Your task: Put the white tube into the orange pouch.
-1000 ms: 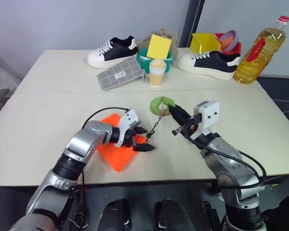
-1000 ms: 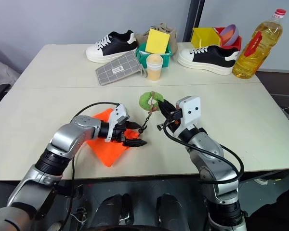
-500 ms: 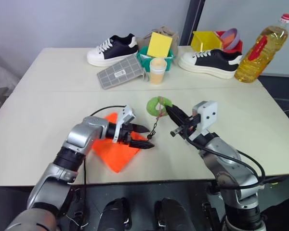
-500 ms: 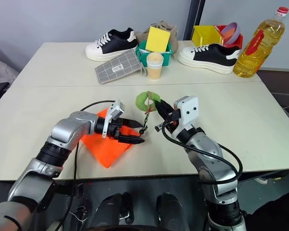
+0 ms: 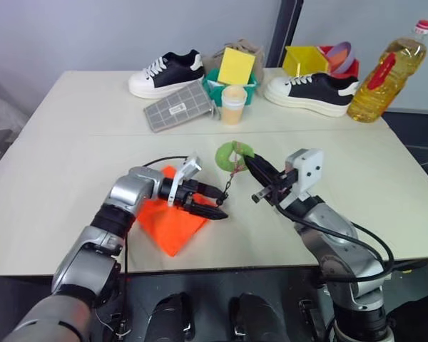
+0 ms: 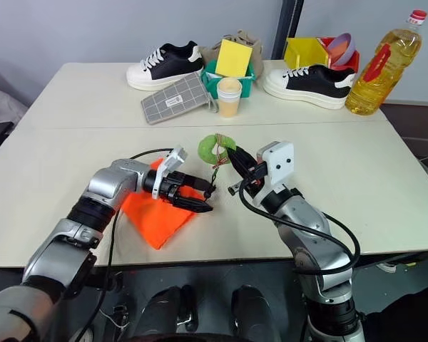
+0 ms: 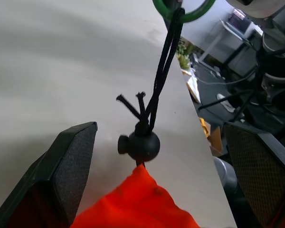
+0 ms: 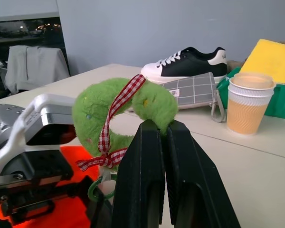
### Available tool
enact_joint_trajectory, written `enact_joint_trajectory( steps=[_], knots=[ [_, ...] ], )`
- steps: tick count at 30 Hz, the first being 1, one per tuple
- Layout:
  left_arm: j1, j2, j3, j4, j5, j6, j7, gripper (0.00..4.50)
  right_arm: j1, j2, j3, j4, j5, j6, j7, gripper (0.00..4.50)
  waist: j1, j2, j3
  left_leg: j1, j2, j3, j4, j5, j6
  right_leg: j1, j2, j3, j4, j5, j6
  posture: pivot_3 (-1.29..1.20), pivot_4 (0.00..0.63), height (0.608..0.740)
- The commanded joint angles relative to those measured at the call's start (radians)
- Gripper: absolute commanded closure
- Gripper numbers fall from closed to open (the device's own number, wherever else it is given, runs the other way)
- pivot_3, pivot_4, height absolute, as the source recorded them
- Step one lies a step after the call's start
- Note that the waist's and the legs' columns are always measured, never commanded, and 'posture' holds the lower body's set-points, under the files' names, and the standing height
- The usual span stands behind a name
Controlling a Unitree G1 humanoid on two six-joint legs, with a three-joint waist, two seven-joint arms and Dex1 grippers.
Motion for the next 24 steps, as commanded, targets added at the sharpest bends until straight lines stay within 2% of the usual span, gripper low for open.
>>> enact_joint_trajectory(
  steps=[1, 6, 9, 12, 16, 17, 24],
  knots=[
    [-0.027, -0.004, 0.007, 0.014, 0.012, -0.022, -0.028, 0.03, -0.001, -0.006, 0.005, -0.049, 0.008, -0.023, 0.008, 4.5, 0.0, 0.0, 0.0, 0.0, 0.0, 0.0, 0.0, 0.0, 0.0, 0.0, 0.0, 0.0, 0.0, 0.0, 0.0, 0.0, 0.15, 0.74],
    [-0.026, 0.003, -0.001, 0.014, 0.027, -0.02, -0.055, 0.03, -0.002, -0.005, 0.007, -0.047, 0.007, -0.026, 0.009, 4.5, 0.0, 0.0, 0.0, 0.0, 0.0, 0.0, 0.0, 0.0, 0.0, 0.0, 0.0, 0.0, 0.0, 0.0, 0.0, 0.0, 0.15, 0.74],
    [-0.023, 0.001, 0.006, 0.011, 0.03, -0.012, -0.058, 0.8, -0.003, -0.006, 0.009, -0.046, 0.007, -0.026, 0.009, 4.5, 0.0, 0.0, 0.0, 0.0, 0.0, 0.0, 0.0, 0.0, 0.0, 0.0, 0.0, 0.0, 0.0, 0.0, 0.0, 0.0, 0.15, 0.74],
    [-0.023, 0.002, 0.009, 0.011, 0.031, -0.004, -0.058, 2.37, -0.004, -0.006, 0.01, -0.046, 0.008, -0.025, 0.01, 4.5, 0.0, 0.0, 0.0, 0.0, 0.0, 0.0, 0.0, 0.0, 0.0, 0.0, 0.0, 0.0, 0.0, 0.0, 0.001, 0.0, 0.15, 0.74],
    [-0.02, 0.005, 0.013, 0.007, 0.03, 0.007, -0.058, 4.13, -0.006, -0.006, 0.01, -0.045, 0.009, -0.024, 0.01, 4.5, 0.0, 0.0, 0.0, 0.0, 0.0, 0.0, 0.001, 0.0, 0.0, 0.0, 0.0, 0.0, 0.001, 0.0, 0.001, 0.0, 0.15, 0.74],
    [-0.019, 0.006, 0.014, 0.003, 0.029, 0.01, -0.058, 4.25, -0.006, -0.006, 0.01, -0.045, 0.009, -0.025, 0.01, 4.5, 0.0, 0.0, 0.0, 0.0, 0.0, 0.0, 0.001, 0.0, 0.0, 0.0, 0.0, 0.0, 0.001, 0.0, 0.001, 0.0, 0.15, 0.74],
    [0.017, 0.043, -0.012, -0.048, 0.066, -0.035, -0.065, 4.25, -0.011, 0.0, 0.0, -0.033, 0.005, -0.033, 0.002, 4.5, -0.001, 0.0, 0.0, 0.0, 0.0, 0.0, 0.001, 0.0, 0.0, 0.0, 0.001, 0.0, 0.002, 0.0, 0.001, 0.0, 0.15, 0.74]
  ],
)
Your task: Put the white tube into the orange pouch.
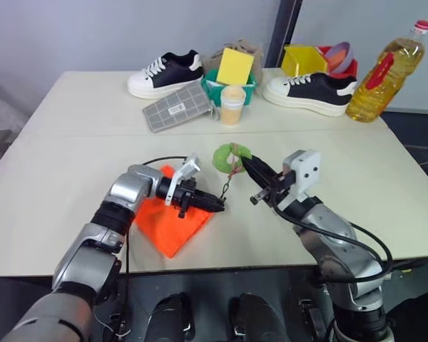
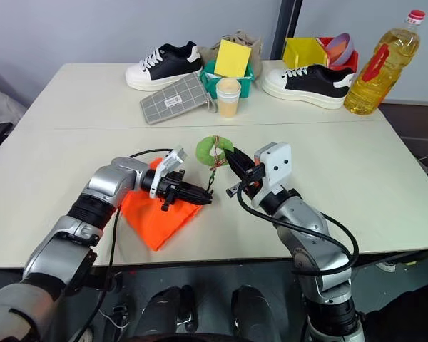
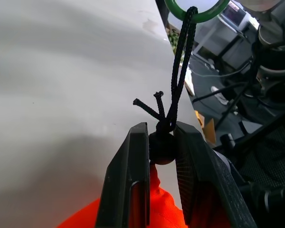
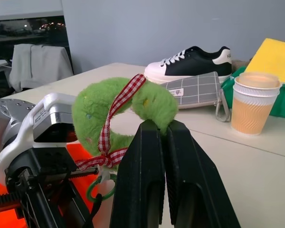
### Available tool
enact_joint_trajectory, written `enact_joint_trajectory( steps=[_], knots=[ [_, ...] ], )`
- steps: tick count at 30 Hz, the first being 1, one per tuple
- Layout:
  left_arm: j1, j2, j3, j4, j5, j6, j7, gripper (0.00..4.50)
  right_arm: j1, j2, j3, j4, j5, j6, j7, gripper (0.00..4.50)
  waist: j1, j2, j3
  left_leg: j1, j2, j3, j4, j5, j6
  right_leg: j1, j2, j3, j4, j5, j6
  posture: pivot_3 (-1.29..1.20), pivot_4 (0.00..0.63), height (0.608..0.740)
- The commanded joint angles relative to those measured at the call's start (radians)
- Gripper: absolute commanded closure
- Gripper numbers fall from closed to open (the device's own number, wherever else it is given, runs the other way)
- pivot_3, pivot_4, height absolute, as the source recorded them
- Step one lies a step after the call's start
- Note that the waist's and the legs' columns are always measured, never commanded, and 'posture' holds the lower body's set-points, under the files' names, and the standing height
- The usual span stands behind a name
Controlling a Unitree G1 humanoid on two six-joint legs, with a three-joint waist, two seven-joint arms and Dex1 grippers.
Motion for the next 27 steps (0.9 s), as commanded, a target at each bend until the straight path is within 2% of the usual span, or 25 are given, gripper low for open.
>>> enact_joint_trajectory(
  steps=[1, 7, 22, 27],
  knots=[
    [0.028, 0.042, -0.023, -0.065, 0.039, -0.056, -0.016, 4.25, -0.017, 0.005, -0.018, -0.026, 0.002, -0.036, -0.009, 4.5, -0.001, 0.0, 0.0, 0.0, 0.0, 0.0, 0.0, 0.0, 0.0, 0.0, 0.0, 0.0, 0.0, 0.0, 0.0, 0.0, 0.15, 0.74],
    [0.099, 0.105, -0.044, -0.144, 0.093, -0.115, 0.001, 4.25, -0.066, 0.015, -0.083, 0.058, -0.042, -0.077, -0.077, 4.5, -0.001, 0.0, 0.0, 0.001, 0.0, 0.0, 0.001, 0.0, -0.001, 0.001, 0.0, 0.0, 0.001, 0.0, 0.0, 0.0, 0.15, 0.74],
    [0.198, 0.223, -0.117, -0.234, 0.201, -0.27, -0.005, 4.25, -0.106, -0.005, -0.136, 0.161, -0.115, -0.063, -0.17, 4.5, 0.0, 0.001, -0.001, 0.001, 0.0, 0.0, 0.004, 0.0, 0.0, 0.002, 0.0, 0.0, 0.003, 0.0, 0.0, 0.0, 0.15, 0.74],
    [0.218, 0.239, -0.107, -0.281, 0.157, -0.227, -0.026, 4.25, -0.107, -0.01, -0.118, 0.17, -0.115, -0.037, -0.168, 4.5, -0.003, 0.002, -0.001, 0.002, 0.001, 0.0, 0.003, 0.0, -0.001, 0.001, 0.0, 0.0, 0.004, 0.0, 0.0, 0.0, 0.15, 0.74]
  ],
)
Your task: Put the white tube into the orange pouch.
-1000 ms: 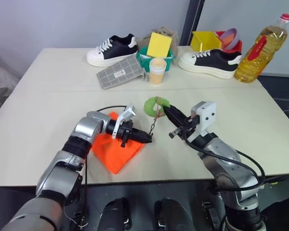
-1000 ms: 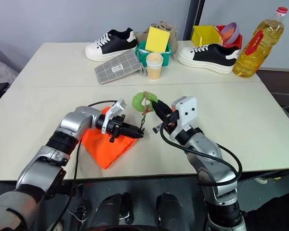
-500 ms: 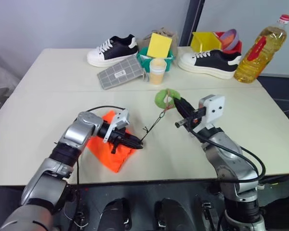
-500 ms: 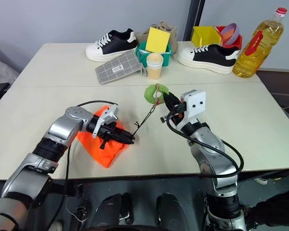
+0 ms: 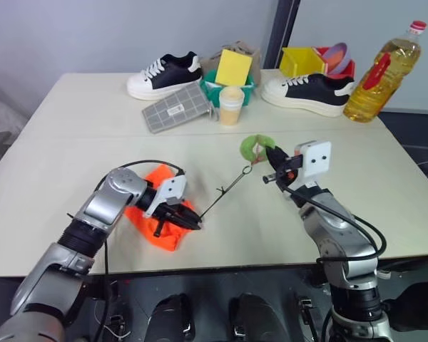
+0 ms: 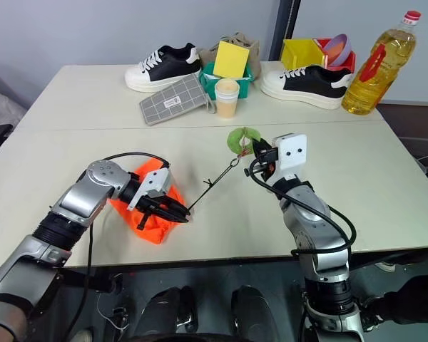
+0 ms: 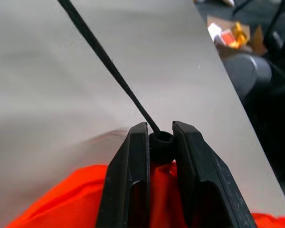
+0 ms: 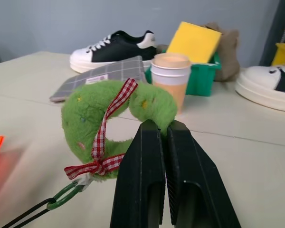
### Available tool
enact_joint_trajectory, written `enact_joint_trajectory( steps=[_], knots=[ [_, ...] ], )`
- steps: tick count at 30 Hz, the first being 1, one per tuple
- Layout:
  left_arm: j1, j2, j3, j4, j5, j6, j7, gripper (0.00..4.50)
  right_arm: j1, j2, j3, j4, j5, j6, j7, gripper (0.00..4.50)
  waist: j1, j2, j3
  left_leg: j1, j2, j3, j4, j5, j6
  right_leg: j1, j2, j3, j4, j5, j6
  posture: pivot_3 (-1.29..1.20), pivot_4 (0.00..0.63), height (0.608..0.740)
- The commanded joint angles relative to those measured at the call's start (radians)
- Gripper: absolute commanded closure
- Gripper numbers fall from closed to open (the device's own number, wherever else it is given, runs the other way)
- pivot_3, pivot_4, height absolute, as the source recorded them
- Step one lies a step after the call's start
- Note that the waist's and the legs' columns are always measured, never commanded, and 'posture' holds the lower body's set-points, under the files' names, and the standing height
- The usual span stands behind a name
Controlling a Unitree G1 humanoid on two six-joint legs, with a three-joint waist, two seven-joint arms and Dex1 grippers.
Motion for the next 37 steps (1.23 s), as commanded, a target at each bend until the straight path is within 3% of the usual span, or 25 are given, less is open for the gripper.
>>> enact_joint_trajectory(
  steps=[1, 2, 3, 4, 8, 10, 15, 22, 31, 37],
  knots=[
    [0.049, 0.03, -0.027, -0.006, 0.005, 0.055, -0.034, 3.76, -0.025, -0.014, -0.039, -0.023, -0.01, 0.004, -0.013, 4.5, 0.001, 0.0, 0.0, 0.0, 0.0, 0.0, 0.0, 0.0, 0.0, 0.0, 0.0, 0.0, 0.0, 0.0, 0.0, 0.0, 0.15, 0.74],
    [0.052, 0.035, -0.019, -0.02, -0.007, 0.073, -0.036, 3.21, -0.023, -0.016, -0.034, -0.027, 0.017, 0.03, 0.007, 4.5, 0.001, 0.0, 0.0, 0.0, 0.0, 0.0, 0.0, 0.0, 0.0, 0.0, 0.0, 0.0, 0.0, 0.0, 0.0, 0.0, 0.15, 0.74],
    [0.057, 0.039, -0.008, -0.036, -0.018, 0.087, -0.034, 2.8, -0.019, -0.023, -0.027, -0.034, 0.036, 0.051, 0.028, 3.8, 0.0, 0.0, 0.0, 0.0, 0.0, 0.0, 0.0, 0.0, 0.0, 0.0, 0.0, 0.0, 0.0, 0.0, 0.0, 0.0, 0.15, 0.74],
    [0.064, 0.043, 0.011, -0.057, -0.035, 0.104, -0.024, 2.3, -0.011, -0.035, -0.013, -0.046, 0.051, 0.076, 0.052, 3.48, 0.001, 0.0, 0.0, 0.0, 0.0, 0.0, 0.0, 0.0, 0.0, 0.0, 0.0, 0.0, 0.0, 0.0, 0.0, 0.0, 0.15, 0.74],
    [0.09, 0.058, 0.113, -0.144, -0.124, 0.209, 0.034, 0.2, 0.017, -0.071, 0.01, -0.075, 0.056, 0.115, 0.088, 1.42, 0.001, 0.0, 0.0, 0.0, 0.0, 0.0, 0.0, 0.0, 0.0, 0.0, 0.0, 0.0, 0.001, 0.0, 0.0, 0.0, 0.15, 0.74],
    [0.104, 0.073, 0.161, -0.182, -0.16, 0.253, 0.064, 0.18, 0.036, -0.095, 0.01, -0.085, 0.065, 0.128, 0.116, 0.45, 0.001, 0.0, 0.0, 0.0, 0.0, 0.0, 0.0, 0.0, 0.0, 0.0, 0.0, 0.0, 0.001, 0.0, 0.0, 0.0, 0.15, 0.74],
    [0.122, 0.058, 0.33, -0.22, -0.233, 0.324, 0.235, 0.18, 0.082, -0.163, -0.009, -0.092, 0.075, 0.112, 0.19, 0.45, 0.005, -0.001, 0.001, -0.001, 0.0, -0.001, 0.001, 0.0, 0.0, 0.0, 0.0, 0.0, 0.001, 0.0, 0.0, 0.0, 0.15, 0.74],
    [0.187, 0.053, 0.501, -0.233, -0.245, 0.281, 0.433, 0.18, 0.099, -0.211, -0.064, -0.077, 0.109, 0.056, 0.279, 0.45, 0.005, -0.001, 0.001, -0.001, 0.0, 0.0, 0.002, 0.0, 0.0, 0.0, 0.0, 0.0, 0.001, 0.0, 0.001, 0.0, 0.15, 0.74],
    [0.435, 0.063, 0.658, -0.319, -0.243, 0.239, 0.602, 0.18, 0.22, -0.311, -0.134, -0.039, 0.197, 0.011, 0.48, 0.45, 0.004, -0.001, 0.001, -0.001, 0.0, 0.0, 0.002, 0.0, 0.0, 0.0, -0.001, 0.0, 0.001, 0.0, 0.001, 0.0, 0.15, 0.74],
    [0.567, 0.042, 0.706, -0.399, -0.288, 0.252, 0.656, 0.18, 0.19, -0.326, -0.126, 0.053, 0.196, -0.017, 0.534, 0.45, 0.007, -0.001, 0.001, 0.0, 0.0, 0.0, 0.002, -0.001, 0.001, 0.001, -0.002, 0.0, 0.001, 0.0, 0.0, 0.0, 0.15, 0.74]
  ],
)
